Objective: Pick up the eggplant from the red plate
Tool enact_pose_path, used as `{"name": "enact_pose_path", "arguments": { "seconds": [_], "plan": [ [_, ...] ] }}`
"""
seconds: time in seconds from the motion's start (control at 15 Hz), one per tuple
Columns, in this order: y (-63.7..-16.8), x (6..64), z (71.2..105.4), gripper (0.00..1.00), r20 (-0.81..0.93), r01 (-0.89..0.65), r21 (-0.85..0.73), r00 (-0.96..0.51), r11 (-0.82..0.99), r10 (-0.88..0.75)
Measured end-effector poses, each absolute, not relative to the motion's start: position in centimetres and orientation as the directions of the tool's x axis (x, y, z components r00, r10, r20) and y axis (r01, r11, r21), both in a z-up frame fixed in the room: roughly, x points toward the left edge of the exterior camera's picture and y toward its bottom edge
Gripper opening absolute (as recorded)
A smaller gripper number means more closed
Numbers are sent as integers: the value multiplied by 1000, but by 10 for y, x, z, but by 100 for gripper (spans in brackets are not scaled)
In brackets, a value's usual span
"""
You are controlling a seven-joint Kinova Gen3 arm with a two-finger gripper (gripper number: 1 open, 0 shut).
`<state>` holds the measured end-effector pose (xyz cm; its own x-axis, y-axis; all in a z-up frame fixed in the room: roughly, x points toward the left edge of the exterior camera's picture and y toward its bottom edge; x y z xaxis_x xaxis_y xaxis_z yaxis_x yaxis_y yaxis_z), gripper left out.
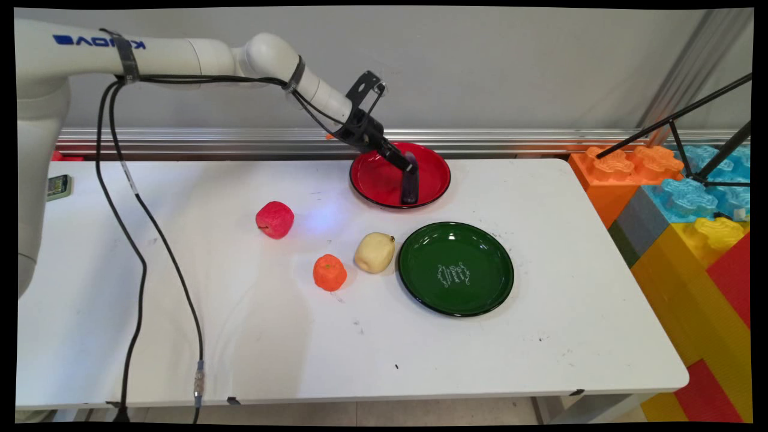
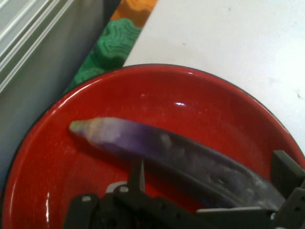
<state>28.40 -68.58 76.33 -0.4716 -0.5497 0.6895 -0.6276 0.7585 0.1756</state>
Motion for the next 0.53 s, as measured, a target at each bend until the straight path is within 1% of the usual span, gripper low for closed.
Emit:
{"name": "enact_pose_path", "arguments": {
  "seconds": [0.53],
  "plan": [
    [-669,277,760,100,622,-746,246,-368,619,-691]
  ]
}}
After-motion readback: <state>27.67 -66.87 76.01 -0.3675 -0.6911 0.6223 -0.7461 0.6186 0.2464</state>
